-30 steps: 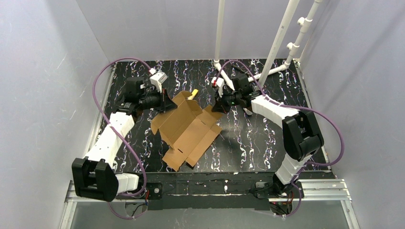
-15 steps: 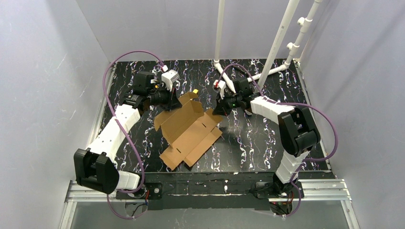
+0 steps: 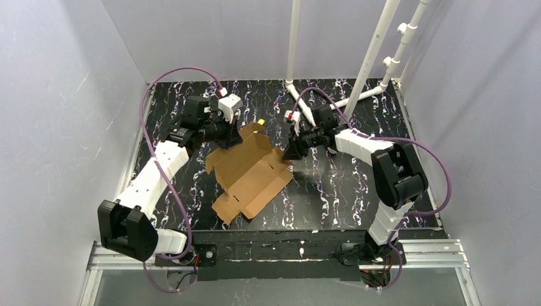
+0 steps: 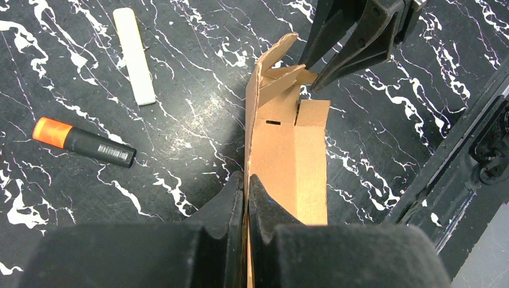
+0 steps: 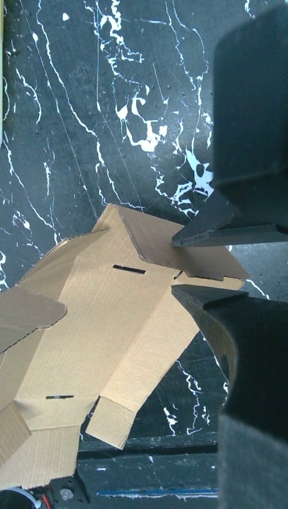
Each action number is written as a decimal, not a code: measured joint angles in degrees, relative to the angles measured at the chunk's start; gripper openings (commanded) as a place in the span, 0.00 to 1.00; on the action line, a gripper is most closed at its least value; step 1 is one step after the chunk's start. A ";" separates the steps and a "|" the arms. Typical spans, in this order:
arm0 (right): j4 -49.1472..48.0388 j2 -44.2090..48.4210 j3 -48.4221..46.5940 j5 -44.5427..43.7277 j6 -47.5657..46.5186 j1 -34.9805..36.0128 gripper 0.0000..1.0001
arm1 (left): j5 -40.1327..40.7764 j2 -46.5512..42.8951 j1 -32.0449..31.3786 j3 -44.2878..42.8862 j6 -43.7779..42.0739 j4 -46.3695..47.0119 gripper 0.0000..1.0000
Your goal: Fold the paper box
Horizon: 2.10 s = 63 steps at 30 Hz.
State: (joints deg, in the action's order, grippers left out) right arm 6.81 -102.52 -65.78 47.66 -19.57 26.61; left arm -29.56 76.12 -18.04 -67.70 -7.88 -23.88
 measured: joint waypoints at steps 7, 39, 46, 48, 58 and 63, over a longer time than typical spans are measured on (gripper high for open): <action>0.66 0.00 0.00 0.46 -0.61 0.00 0.52 | 0.79 -0.11 -1.01 0.59 -0.04 0.42 0.00; 6.86 0.13 -5.90 -2.64 -6.01 -0.68 0.69 | 3.04 -3.85 -3.17 1.77 0.42 1.16 0.00; 14.43 0.70 -11.96 0.46 -14.19 -0.68 0.74 | 5.11 -4.31 -3.58 1.77 0.44 1.03 0.00; 17.53 2.03 -11.63 2.51 -17.44 -0.68 0.77 | 5.62 -4.37 -3.58 1.75 0.46 0.90 0.00; 36.46 11.26 -3.13 9.99 -49.31 -0.20 0.98 | 7.63 -4.61 -4.42 1.75 1.79 -0.07 0.00; 34.91 13.64 3.34 9.53 -50.86 0.90 0.94 | 9.42 -4.81 -4.96 1.75 3.52 -1.14 0.00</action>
State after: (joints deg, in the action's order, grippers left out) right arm 41.71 -88.88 -62.43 57.19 -70.43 27.51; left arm -20.14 71.31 -23.00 -65.95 -4.36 -25.02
